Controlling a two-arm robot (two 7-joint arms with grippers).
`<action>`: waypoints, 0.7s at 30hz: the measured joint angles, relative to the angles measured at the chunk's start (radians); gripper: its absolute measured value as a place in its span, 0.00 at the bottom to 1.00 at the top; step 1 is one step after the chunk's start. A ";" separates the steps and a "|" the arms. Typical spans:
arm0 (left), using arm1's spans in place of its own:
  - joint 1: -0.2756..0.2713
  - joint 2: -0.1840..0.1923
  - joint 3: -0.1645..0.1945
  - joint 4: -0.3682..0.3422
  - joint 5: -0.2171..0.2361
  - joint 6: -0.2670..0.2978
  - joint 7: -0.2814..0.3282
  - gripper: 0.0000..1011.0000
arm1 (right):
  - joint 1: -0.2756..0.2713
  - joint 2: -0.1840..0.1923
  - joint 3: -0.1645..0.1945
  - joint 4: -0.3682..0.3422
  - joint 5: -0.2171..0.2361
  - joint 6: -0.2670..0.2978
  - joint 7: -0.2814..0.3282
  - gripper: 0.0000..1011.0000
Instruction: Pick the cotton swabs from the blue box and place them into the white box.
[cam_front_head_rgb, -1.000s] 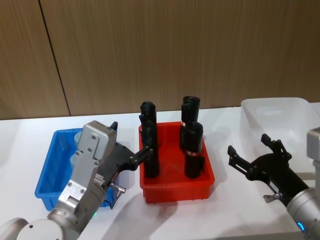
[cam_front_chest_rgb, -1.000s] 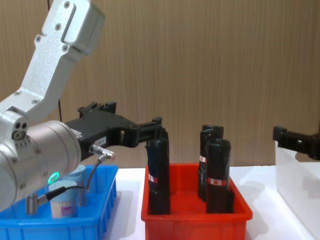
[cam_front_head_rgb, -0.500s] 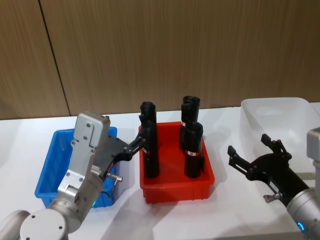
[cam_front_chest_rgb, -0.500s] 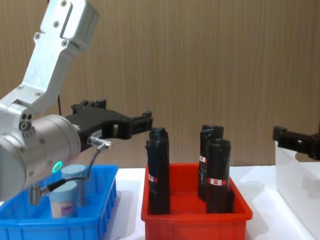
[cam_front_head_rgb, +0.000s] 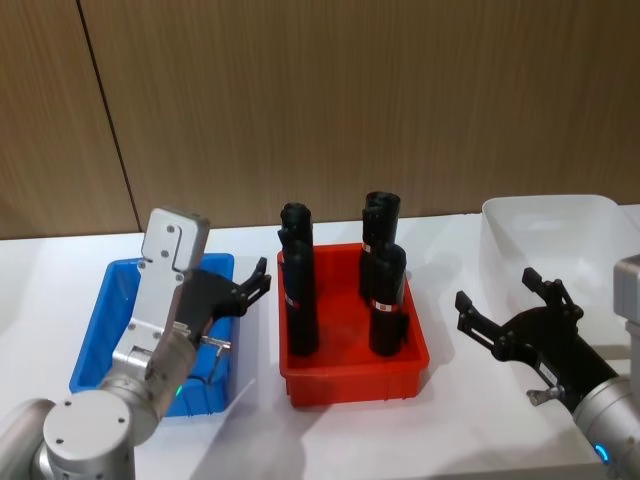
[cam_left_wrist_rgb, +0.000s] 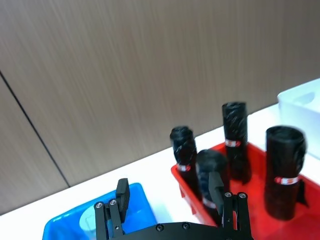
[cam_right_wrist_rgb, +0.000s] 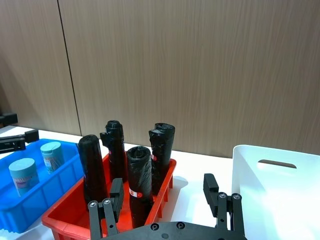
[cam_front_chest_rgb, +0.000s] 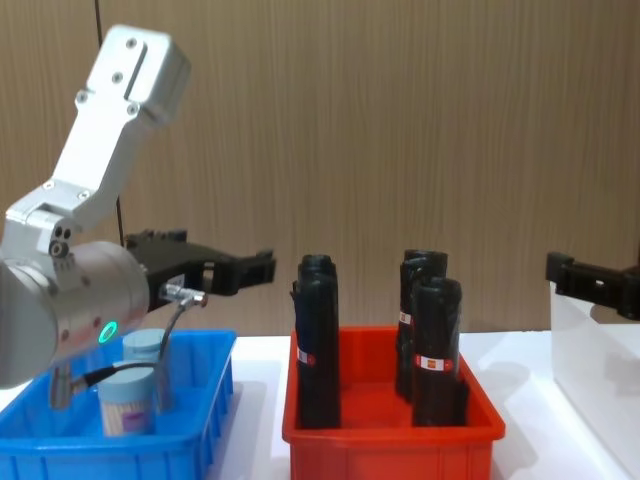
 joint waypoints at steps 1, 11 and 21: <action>-0.005 -0.002 -0.003 0.010 -0.001 0.005 -0.002 0.99 | 0.000 0.000 0.000 0.000 0.000 0.000 0.000 0.99; -0.047 -0.014 -0.032 0.103 -0.028 0.054 -0.013 0.99 | 0.000 0.000 0.000 0.000 0.000 0.000 0.000 0.99; -0.064 -0.017 -0.059 0.170 -0.079 0.080 0.005 0.99 | 0.000 0.000 0.000 0.000 0.000 0.000 0.000 0.99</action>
